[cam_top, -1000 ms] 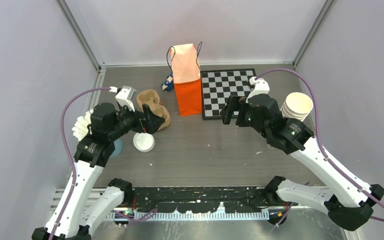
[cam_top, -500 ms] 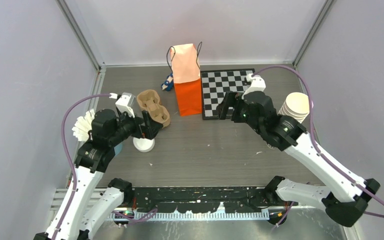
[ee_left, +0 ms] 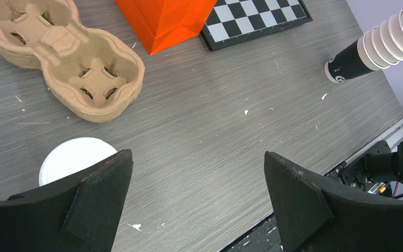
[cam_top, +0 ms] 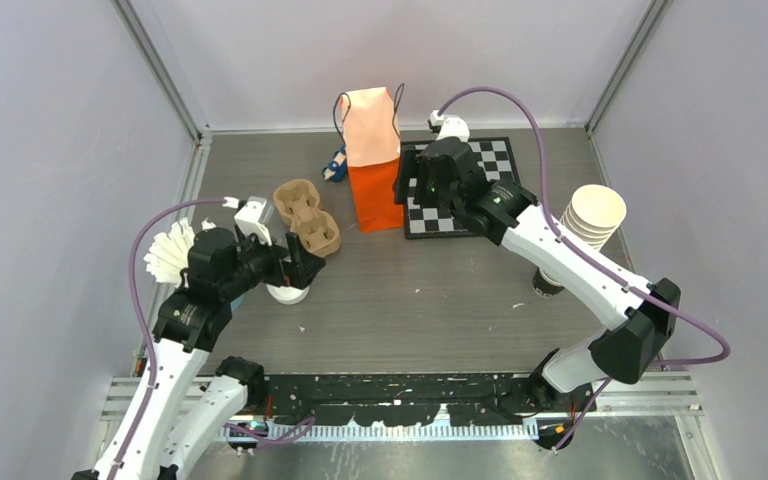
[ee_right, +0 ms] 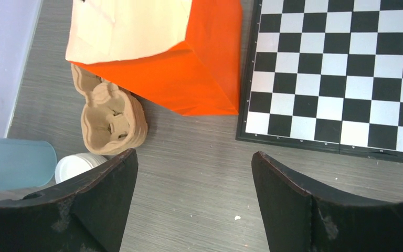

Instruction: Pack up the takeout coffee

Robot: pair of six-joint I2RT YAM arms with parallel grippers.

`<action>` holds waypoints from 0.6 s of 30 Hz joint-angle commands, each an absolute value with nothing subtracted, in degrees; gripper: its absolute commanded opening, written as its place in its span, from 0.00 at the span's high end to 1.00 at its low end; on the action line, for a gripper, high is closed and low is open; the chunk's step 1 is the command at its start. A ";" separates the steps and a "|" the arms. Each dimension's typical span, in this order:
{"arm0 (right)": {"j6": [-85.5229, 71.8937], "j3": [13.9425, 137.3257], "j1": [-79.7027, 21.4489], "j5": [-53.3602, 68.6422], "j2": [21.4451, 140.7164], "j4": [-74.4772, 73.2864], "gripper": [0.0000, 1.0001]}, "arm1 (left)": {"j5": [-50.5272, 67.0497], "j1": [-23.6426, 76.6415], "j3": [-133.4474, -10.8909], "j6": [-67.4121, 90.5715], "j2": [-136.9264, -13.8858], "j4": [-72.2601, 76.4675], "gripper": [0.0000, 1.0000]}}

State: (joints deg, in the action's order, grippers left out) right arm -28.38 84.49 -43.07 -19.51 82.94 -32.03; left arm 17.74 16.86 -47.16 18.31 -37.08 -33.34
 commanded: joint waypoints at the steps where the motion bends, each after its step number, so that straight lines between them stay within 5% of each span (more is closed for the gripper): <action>1: -26.81 90.04 -43.33 -20.69 83.52 -31.08 0.18 | 17.29 17.12 -47.09 17.09 -35.95 -32.57 0.03; 9: -24.82 91.93 -43.31 -21.71 82.20 -38.11 0.27 | 19.36 17.13 -49.39 18.67 -37.17 -35.00 0.04; 18: -21.90 107.96 -42.74 -50.14 82.61 -65.71 0.31 | 18.28 17.13 -45.91 18.60 -35.15 -34.69 0.04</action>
State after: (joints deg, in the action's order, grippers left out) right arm -24.08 100.44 -43.07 -33.50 84.64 -52.80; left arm 18.13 16.88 -46.83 18.33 -36.42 -35.00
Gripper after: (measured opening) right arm 0.711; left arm 0.958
